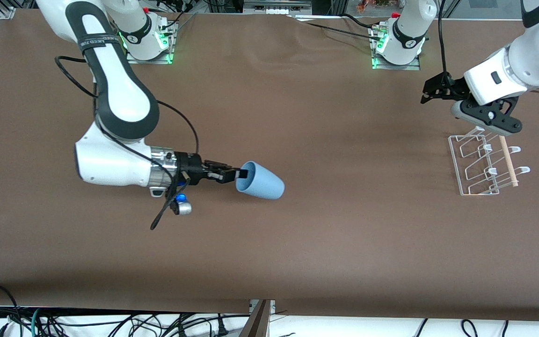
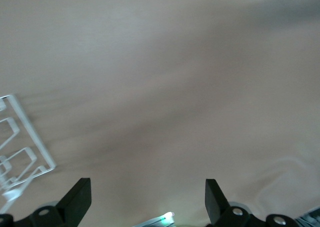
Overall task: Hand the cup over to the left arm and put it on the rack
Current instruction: 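Carry the cup toward center while the left gripper reaches toward it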
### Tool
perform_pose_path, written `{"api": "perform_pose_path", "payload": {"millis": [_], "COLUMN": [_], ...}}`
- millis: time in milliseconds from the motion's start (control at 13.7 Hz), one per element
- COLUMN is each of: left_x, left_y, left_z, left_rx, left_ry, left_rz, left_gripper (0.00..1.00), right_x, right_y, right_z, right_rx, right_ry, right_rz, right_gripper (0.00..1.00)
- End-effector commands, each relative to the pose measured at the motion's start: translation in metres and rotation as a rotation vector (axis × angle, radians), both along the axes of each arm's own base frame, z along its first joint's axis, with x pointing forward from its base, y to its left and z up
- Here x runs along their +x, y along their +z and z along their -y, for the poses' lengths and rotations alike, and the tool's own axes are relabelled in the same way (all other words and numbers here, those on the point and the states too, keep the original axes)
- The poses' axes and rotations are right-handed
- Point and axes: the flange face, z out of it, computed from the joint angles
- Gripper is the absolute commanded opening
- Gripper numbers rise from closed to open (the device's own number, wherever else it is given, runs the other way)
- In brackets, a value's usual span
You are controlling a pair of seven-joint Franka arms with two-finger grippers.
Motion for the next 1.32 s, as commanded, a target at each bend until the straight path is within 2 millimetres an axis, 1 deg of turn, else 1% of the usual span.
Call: {"api": "perform_pose_path", "payload": {"millis": [0, 146, 220, 293, 439, 512, 659, 805, 878, 951, 1024, 1171, 1244], "left_x": [0.025, 0.032, 0.036, 0.038, 0.043, 0.046, 0.046, 0.044, 0.048, 0.048, 0.047, 0.057, 0.059], "left_y": [-0.01, -0.021, -0.02, -0.018, -0.022, -0.022, -0.023, -0.024, -0.032, -0.036, -0.031, -0.006, 0.001], "left_z": [0.001, 0.006, 0.008, 0.012, 0.018, 0.022, 0.025, 0.039, 0.045, 0.056, 0.061, 0.066, 0.076], "left_rx": [-0.075, -0.157, -0.184, -0.203, -0.242, -0.288, -0.335, -0.406, -0.449, -0.483, -0.472, -0.451, -0.443], "left_ry": [-0.074, -0.176, -0.232, -0.295, -0.442, -0.509, -0.603, -0.666, -0.699, -0.737, -0.755, -0.802, -0.85], "left_rz": [-0.009, 0.004, 0.048, 0.093, 0.151, 0.185, 0.218, 0.236, 0.241, 0.253, 0.276, 0.394, 0.445], "left_gripper": [1.0, 1.0, 1.0, 1.0, 1.0, 1.0, 1.0, 1.0, 1.0, 1.0, 1.0, 1.0, 1.0], "right_x": [-0.013, -0.028, -0.03, -0.033, -0.037, -0.038, -0.044, -0.047, -0.047, -0.049, -0.051, -0.051, -0.053], "right_y": [0.006, 0.012, 0.015, 0.013, 0.017, 0.016, 0.019, 0.019, 0.019, 0.02, 0.018, 0.019, 0.02], "right_z": [-0.043, -0.072, -0.079, -0.087, -0.099, -0.106, -0.12, -0.129, -0.134, -0.14, -0.145, -0.147, -0.15], "right_rx": [0.062, 0.127, 0.156, 0.174, 0.199, 0.216, 0.251, 0.271, 0.275, 0.279, 0.28, 0.28, 0.291], "right_ry": [-0.021, -0.03, -0.044, -0.043, -0.035, -0.034, -0.033, -0.03, -0.024, -0.019, -0.013, -0.018, -0.019], "right_rz": [-0.011, -0.034, -0.041, -0.053, -0.057, -0.067, -0.086, -0.094, -0.091, -0.092, -0.092, -0.09, -0.098], "right_gripper": [0.0, 0.0, 0.0, 0.0, 0.0, 0.0, 0.0, 0.0, 0.0, 0.0, 0.0, 0.0, 0.0]}}
